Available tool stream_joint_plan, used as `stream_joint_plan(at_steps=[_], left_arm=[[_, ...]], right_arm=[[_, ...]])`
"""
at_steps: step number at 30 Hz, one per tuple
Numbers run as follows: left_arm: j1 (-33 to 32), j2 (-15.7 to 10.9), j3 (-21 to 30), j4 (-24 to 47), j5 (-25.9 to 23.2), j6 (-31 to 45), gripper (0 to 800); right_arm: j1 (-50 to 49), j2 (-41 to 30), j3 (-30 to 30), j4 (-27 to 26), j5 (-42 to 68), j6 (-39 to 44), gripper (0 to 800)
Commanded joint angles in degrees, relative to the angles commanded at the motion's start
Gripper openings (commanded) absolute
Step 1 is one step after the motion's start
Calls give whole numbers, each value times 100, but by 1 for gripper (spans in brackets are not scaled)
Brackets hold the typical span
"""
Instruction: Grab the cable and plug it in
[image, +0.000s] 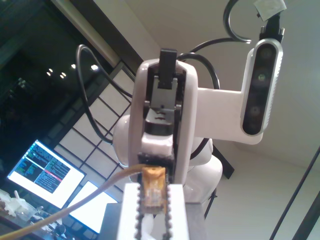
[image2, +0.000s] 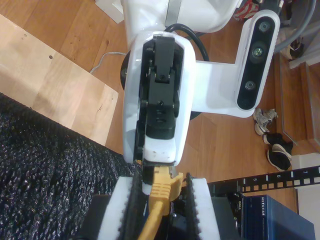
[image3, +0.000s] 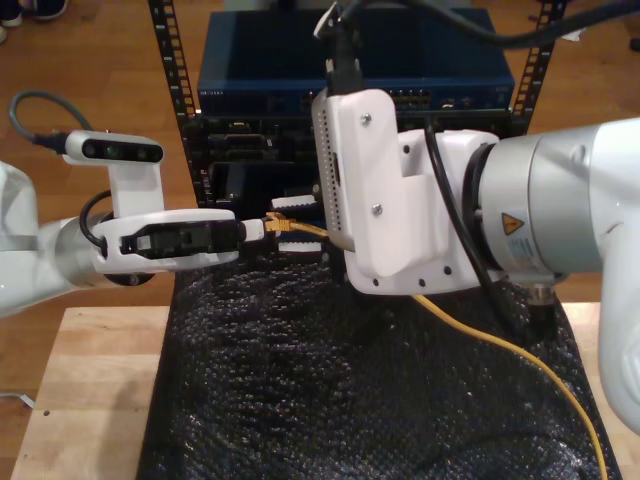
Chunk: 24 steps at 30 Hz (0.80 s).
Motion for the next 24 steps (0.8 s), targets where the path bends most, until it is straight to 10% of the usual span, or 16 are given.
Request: stream_joint_plan(at_steps=[24], left_arm=[[-9, 0, -9, 0, 9, -9, 89]], right_arm=[[0, -35, 44, 396, 0, -26, 6]])
